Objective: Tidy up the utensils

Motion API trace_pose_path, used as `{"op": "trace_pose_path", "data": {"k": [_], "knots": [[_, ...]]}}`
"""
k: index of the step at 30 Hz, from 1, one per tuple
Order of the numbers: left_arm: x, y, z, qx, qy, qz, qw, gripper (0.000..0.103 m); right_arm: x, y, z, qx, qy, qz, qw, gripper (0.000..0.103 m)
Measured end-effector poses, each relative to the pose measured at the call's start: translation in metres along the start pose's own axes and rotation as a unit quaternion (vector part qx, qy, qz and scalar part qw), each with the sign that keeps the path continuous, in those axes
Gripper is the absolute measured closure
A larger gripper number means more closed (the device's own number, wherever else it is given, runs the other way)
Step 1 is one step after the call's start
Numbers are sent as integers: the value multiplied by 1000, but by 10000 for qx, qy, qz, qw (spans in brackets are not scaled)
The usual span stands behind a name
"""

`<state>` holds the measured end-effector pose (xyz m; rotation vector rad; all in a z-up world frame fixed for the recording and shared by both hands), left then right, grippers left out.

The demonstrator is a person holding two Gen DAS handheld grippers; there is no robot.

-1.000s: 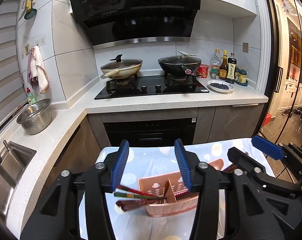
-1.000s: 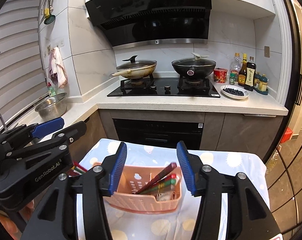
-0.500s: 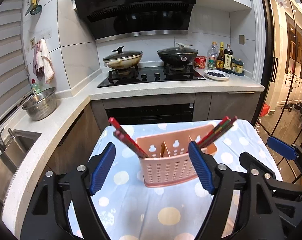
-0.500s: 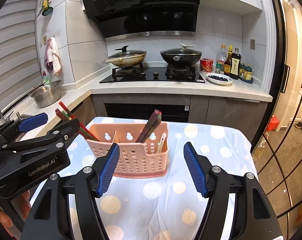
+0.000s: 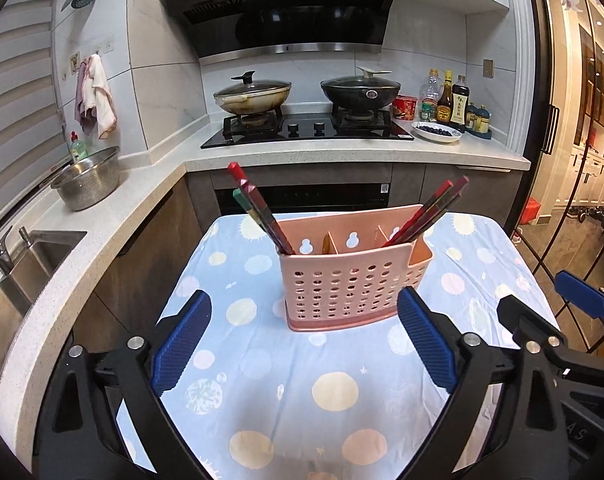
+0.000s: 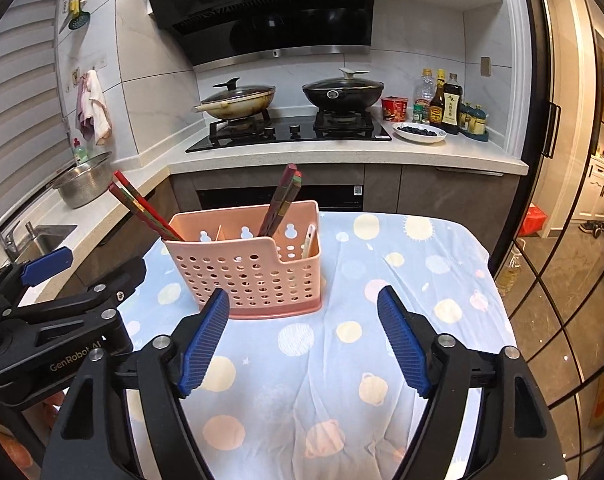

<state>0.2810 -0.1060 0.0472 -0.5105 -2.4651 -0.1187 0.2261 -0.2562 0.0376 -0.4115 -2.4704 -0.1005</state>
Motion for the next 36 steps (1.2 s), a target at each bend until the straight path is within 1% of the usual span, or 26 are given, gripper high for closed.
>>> {"op": "trace_pose_path", "data": {"k": [3, 9, 11, 12, 13, 15, 24, 36], "knots": [[0, 0, 6, 29, 49, -15, 10000, 11, 0, -3, 5, -33, 28, 26, 10000, 20], [-1, 1, 19, 50, 181, 5, 9998, 10, 0, -6, 18, 59, 88, 118, 9999, 18], [-1, 1, 23, 64, 204, 7, 9998, 9, -1, -8, 22, 42, 104, 162, 9998, 15], [-1, 1, 25, 86, 223, 11, 9997, 9, 0, -8, 23, 47, 103, 170, 9998, 13], [-1, 2, 27, 112, 239, -7, 9997, 8, -1, -9, 25, 32, 118, 177, 9998, 6], [-2, 1, 32, 150, 287, 39, 9995, 8, -1, -10, 29, 31, 157, 159, 9997, 6], [-3, 0, 45, 116, 399, -72, 9991, 8, -4, -10, 43, 82, 309, 214, 9993, 6], [-6, 3, 58, 193, 505, -93, 9985, 8, -7, -8, 53, 133, 390, 262, 9988, 6]]}}
Point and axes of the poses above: each gripper's, at about its wrist camera, not at the fingertips, and x roughly against the way its jaws point, y to its left, z to its underside, the point moved 9 cm from there along -x, roughly the way its jaws point, and after that the axes turned 9 degrees about z, right-handed, at the moved point
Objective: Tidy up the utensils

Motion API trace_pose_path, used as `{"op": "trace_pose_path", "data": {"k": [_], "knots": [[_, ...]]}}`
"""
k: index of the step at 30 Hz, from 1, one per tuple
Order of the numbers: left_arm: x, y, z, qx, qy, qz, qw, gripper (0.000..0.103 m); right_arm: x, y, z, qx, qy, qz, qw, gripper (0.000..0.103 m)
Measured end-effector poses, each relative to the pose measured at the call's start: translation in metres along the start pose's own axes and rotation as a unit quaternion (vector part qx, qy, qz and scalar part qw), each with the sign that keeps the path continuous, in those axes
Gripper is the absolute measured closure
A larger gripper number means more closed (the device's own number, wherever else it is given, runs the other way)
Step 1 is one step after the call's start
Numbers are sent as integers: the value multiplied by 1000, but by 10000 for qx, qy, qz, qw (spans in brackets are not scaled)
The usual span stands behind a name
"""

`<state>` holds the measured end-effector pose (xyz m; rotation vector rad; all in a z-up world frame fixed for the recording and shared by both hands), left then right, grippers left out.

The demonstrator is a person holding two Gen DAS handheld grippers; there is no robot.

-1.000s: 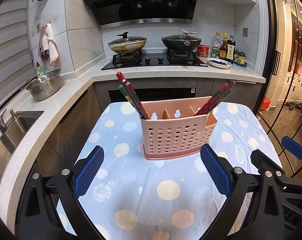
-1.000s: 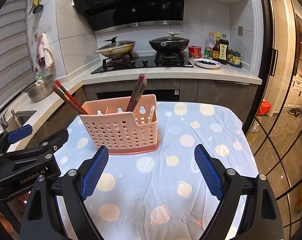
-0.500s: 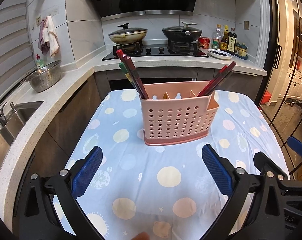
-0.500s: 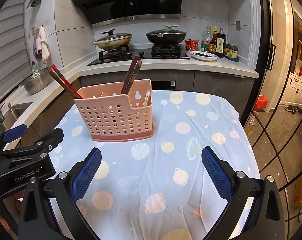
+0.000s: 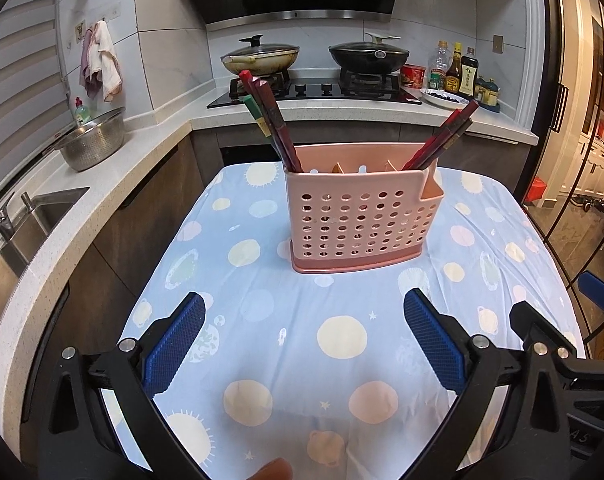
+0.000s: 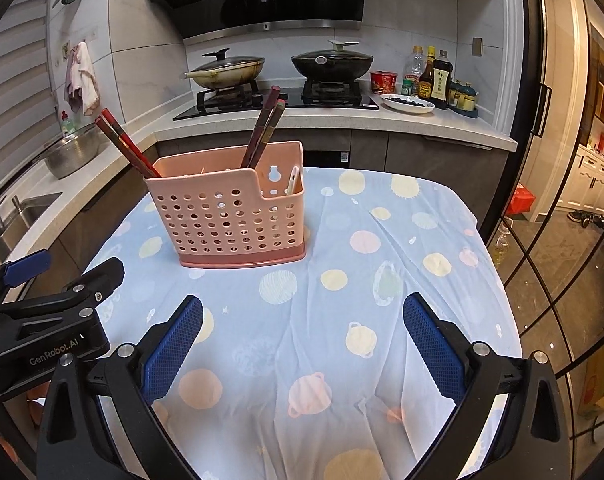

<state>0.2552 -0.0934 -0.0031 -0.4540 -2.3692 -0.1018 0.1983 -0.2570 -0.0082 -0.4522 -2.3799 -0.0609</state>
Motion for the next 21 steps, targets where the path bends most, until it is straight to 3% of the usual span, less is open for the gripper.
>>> {"op": "trace_pose_path", "data": {"k": [21], "knots": [[-5, 1, 8, 48, 76, -65, 9999, 8, -2, 3, 7, 15, 62, 45, 10000, 6]]}}
Point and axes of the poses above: each gripper's, at about its wrist camera, not at the fingertips, and x roughly against the way its jaws point, y to its left, z to its underside, the point moved 9 cm from there along -x, roughly the way its jaws point, and after that the axes turned 9 degrees about z, right-handed, at the moved point
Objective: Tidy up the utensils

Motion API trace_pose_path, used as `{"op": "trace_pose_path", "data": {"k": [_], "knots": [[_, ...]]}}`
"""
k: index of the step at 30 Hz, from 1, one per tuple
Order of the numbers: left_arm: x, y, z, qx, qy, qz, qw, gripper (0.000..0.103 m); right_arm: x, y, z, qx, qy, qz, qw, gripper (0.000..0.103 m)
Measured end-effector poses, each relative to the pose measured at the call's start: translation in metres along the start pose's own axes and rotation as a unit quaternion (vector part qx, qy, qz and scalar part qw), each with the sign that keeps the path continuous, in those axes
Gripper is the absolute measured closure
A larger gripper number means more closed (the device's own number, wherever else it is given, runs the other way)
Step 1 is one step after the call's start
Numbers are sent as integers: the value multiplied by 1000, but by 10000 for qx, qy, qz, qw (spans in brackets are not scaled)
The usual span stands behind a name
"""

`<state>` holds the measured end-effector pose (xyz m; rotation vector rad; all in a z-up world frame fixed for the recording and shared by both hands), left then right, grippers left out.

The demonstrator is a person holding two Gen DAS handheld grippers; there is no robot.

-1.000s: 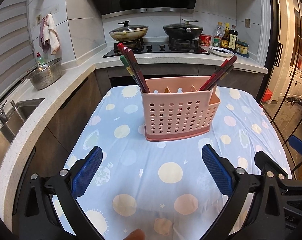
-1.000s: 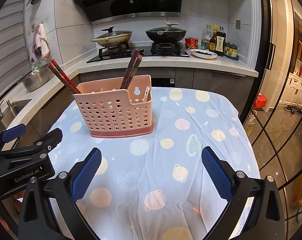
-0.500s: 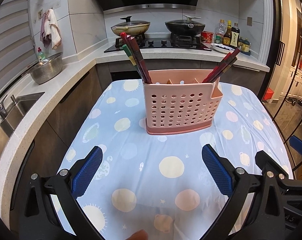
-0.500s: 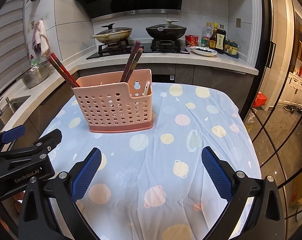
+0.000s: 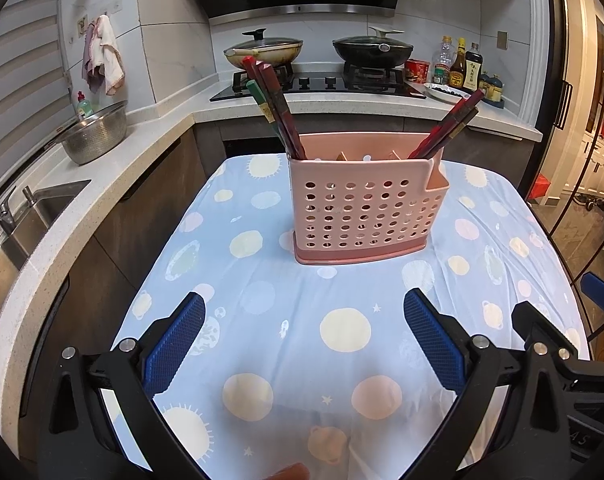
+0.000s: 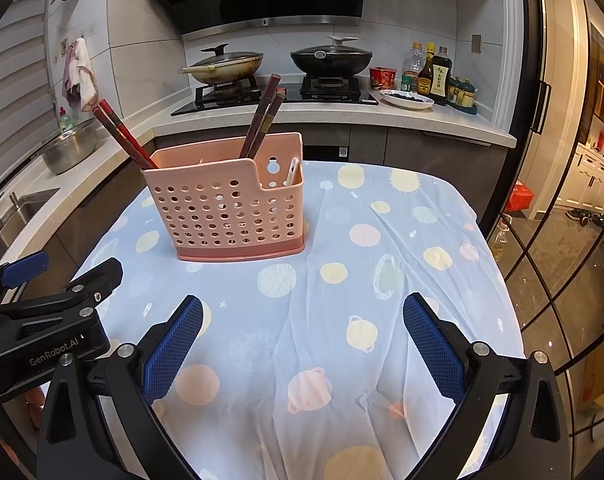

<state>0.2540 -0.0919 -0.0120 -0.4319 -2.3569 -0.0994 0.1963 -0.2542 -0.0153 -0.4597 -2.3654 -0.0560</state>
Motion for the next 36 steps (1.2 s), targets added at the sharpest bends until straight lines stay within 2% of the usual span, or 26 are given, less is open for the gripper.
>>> {"op": "trace_pose_path", "data": {"k": [23, 36], "knots": [[-3, 4, 7, 105, 92, -41, 9999, 8, -1, 3, 3, 41, 33, -1, 10000, 6], [-7, 6, 10, 101, 171, -183, 9996, 8, -5, 5, 6, 71, 101, -25, 9999, 6]]}}
Point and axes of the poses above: each gripper's, at about its wrist camera, not at the fingertips, and x roughly against the way its jaws point, y to its left, z to its underside, the point moved 9 cm from there along -x, roughly the way its jaws point, and after that the axes turned 9 degrees about z, right-handed, at the moved point
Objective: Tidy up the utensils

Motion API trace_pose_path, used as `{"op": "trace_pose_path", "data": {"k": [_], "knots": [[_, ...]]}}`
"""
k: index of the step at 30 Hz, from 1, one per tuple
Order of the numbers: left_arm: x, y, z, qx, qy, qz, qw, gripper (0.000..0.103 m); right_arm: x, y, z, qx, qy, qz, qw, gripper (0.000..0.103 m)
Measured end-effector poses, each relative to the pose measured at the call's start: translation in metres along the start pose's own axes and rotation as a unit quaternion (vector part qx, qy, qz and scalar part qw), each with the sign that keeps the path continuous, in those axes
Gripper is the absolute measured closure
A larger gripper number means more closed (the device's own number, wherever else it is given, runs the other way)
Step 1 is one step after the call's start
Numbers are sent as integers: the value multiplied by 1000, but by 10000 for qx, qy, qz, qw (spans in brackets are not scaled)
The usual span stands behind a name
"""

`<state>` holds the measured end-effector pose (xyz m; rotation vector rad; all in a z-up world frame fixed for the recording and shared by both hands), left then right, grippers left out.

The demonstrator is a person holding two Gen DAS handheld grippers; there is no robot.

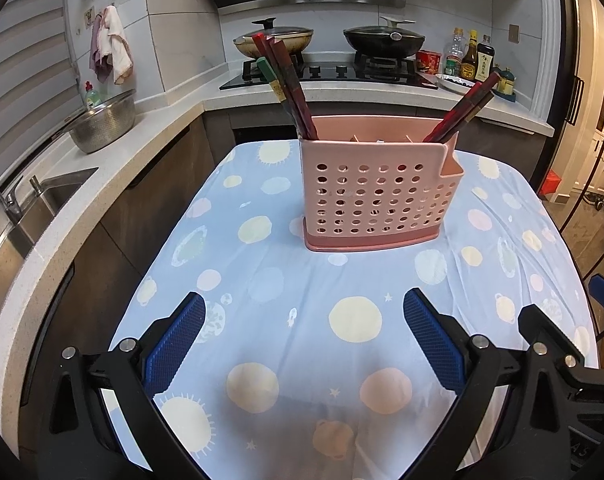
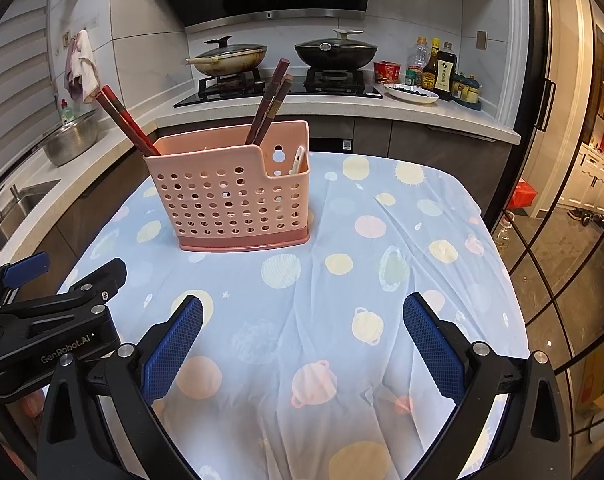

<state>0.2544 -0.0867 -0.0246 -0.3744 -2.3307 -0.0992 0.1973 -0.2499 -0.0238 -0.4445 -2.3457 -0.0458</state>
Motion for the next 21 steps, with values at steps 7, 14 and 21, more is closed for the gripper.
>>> {"op": "trace_pose_path", "data": {"k": [7, 14, 21], "knots": [[0, 0, 0, -29, 3, -27, 10000, 8, -1, 0, 1, 2, 13, -4, 10000, 6], [2, -1, -1, -63, -22, -46, 10000, 8, 0, 0, 0, 16, -18, -2, 10000, 6], [3, -2, -3, -138, -35, -77, 9999, 8, 2, -1, -2, 10, -59, 5, 10000, 6]]}}
Point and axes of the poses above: each gripper's, at about its wrist camera, not at the fingertips, and x roughly against the way its jaws point, y to its left, z to its underside, the point moved 9 cm from there along -x, roughly the way its jaws point, and after that the axes turned 9 degrees about z, right-handed, at the moved point
